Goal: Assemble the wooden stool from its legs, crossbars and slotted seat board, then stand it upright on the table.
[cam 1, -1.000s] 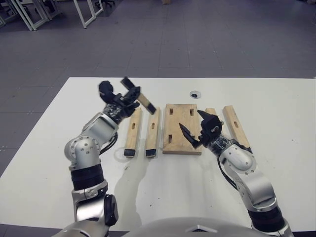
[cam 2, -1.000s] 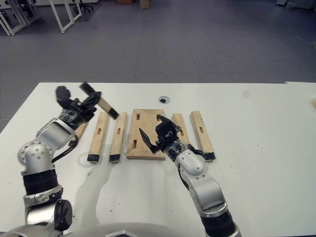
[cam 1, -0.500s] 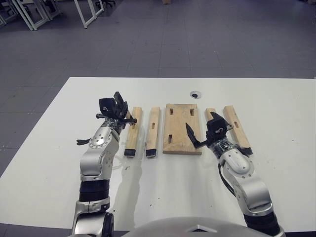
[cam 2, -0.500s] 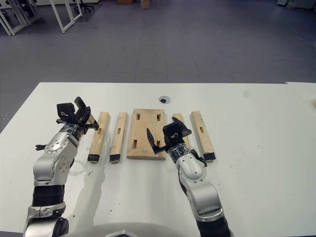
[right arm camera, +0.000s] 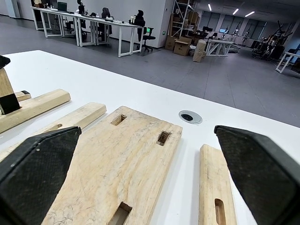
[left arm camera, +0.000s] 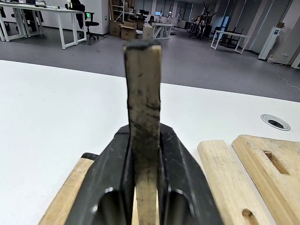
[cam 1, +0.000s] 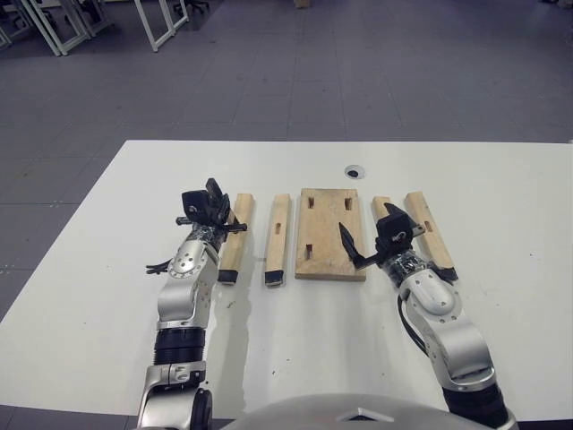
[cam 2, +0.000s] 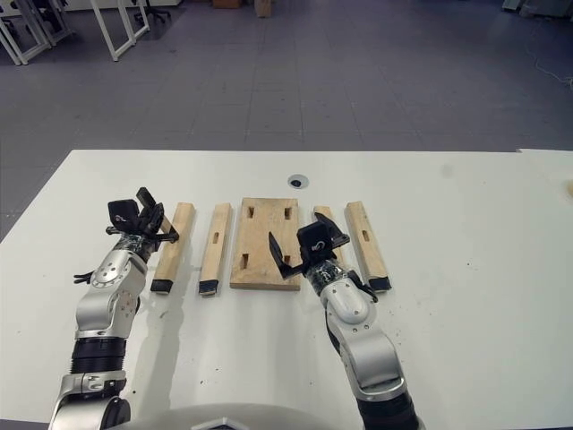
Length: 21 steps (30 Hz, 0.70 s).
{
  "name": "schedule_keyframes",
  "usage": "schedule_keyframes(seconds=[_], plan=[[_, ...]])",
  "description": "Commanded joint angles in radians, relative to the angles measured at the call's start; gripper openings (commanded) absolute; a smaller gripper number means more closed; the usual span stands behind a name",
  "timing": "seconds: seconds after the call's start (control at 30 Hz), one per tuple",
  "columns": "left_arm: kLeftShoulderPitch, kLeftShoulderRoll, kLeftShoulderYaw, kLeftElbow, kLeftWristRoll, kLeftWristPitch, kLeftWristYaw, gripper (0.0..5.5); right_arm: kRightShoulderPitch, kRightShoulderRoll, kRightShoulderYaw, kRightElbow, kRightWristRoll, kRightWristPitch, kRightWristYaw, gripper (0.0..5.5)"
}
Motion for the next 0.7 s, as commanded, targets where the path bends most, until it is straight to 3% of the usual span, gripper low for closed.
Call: schedule_keyframes(seconds=[0.03, 0.3, 0.57, 0.7], plan=[[0.089, -0.027, -0.032, 0.084, 0.044, -0.027, -0.021, 0.42, -0.011, 0.005, 0.0, -0.002, -0.011, 0.013, -0.001, 5.25], [0.156, -0.037, -0.023, 0.203, 0.056, -0.025, -0.03, 0.42, -0.013, 0.013, -0.01, -0.012, -0.015, 0.025, 0.004, 5.25], [0.237, -0.085, -0.045, -0.214, 0.085, -0.056, 0.043, 0.42, -0.011, 0.018, -0.013, -0.015, -0.02, 0.026, -0.003, 5.25], [0.253, -0.135, -0.052, -0.285, 0.102, -0.061, 0.088, 0.42, -0.014, 0.02, -0.011, -0.01, -0.024, 0.023, -0.003, 5.25]])
